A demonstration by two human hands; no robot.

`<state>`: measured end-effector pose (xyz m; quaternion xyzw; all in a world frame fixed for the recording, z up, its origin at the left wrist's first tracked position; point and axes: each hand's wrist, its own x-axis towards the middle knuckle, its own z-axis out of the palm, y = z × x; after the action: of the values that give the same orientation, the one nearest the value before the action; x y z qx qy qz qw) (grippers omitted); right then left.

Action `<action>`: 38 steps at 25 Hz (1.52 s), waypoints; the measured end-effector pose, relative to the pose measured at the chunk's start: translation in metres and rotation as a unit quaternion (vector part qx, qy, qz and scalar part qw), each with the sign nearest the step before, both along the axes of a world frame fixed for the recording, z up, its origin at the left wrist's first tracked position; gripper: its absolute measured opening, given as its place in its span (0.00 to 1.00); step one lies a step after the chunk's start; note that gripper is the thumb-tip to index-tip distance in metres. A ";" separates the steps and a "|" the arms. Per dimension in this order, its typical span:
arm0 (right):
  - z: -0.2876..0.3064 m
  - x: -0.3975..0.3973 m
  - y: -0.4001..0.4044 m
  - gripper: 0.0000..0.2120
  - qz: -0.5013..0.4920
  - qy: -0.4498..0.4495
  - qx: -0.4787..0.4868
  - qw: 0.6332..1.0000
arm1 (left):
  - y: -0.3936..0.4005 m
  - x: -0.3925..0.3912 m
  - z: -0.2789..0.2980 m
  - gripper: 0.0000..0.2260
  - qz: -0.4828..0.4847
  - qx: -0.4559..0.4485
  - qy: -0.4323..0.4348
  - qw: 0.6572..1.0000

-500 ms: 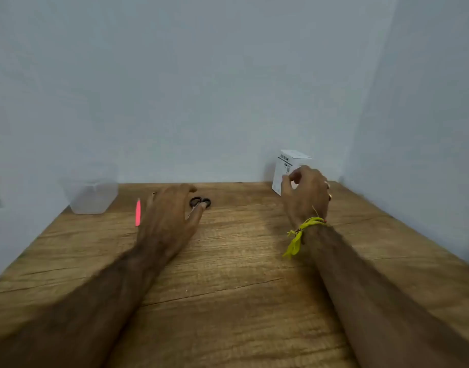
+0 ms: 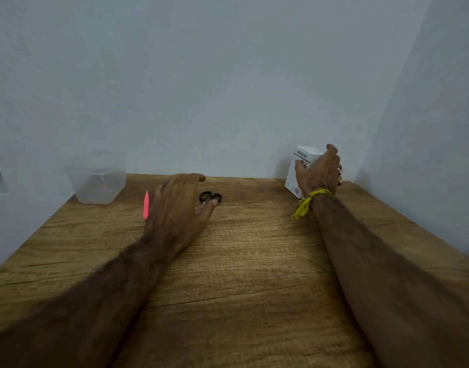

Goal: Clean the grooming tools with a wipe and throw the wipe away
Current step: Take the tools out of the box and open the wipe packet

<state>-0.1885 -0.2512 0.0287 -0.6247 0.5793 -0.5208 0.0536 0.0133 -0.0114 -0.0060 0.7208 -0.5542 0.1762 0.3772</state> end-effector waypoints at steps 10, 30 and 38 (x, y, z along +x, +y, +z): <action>0.008 0.023 0.140 0.33 0.250 -0.035 -0.078 0.964 | 0.015 -0.017 0.014 0.46 -0.117 -0.021 0.072 0.990; 0.019 0.020 0.206 0.21 0.412 0.027 -0.064 0.909 | 0.032 -0.024 0.017 0.35 -0.131 -0.099 0.044 0.985; 0.026 0.015 0.213 0.27 0.406 0.083 -0.084 0.906 | 0.038 -0.021 0.018 0.36 -0.162 -0.093 0.028 0.982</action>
<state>-0.1731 -0.0385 0.0544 -0.8491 0.2322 -0.4468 0.1598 -0.0077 0.0266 0.0117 0.5877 -0.6341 0.1432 0.4817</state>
